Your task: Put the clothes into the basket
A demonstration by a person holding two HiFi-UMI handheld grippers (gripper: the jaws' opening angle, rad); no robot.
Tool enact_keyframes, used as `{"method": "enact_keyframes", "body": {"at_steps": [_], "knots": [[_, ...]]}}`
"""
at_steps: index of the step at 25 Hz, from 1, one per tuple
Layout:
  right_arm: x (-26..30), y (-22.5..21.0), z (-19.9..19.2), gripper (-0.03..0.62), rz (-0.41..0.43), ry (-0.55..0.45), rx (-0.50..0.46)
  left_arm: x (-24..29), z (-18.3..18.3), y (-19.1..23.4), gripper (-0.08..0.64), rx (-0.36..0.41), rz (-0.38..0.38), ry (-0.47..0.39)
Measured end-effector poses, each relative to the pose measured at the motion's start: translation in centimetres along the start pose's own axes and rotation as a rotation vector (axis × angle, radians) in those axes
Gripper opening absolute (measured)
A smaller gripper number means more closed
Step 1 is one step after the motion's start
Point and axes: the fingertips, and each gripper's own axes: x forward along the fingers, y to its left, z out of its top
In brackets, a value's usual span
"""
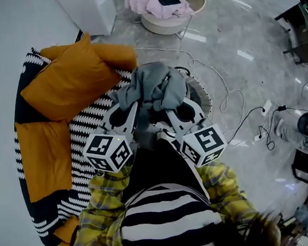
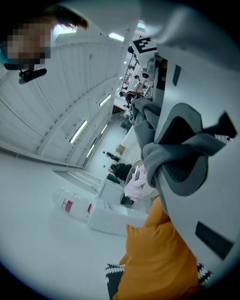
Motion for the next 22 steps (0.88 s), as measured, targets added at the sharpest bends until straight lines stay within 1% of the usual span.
{"method": "enact_keyframes", "body": {"at_steps": [6,12,17,22], "knots": [[-3.7,-4.6,-0.2,0.080,-0.135,-0.037,0.046,4.6,-0.7,-4.9,0.064,0.064,-0.138,0.070],[-7.5,-8.7,-2.2,0.080,-0.270,-0.042,0.106,8.4,-3.4,-8.8,0.064,0.117,-0.252,0.166],[-9.7,-11.8,-5.0,0.080,-0.345,-0.015,0.166,10.9,-6.7,-10.6,0.064,0.141,-0.293,0.254],[-10.1,-14.1,-8.5,0.080,-0.379,0.048,0.219,12.8,-10.2,-10.3,0.064,0.165,-0.297,0.350]]}}
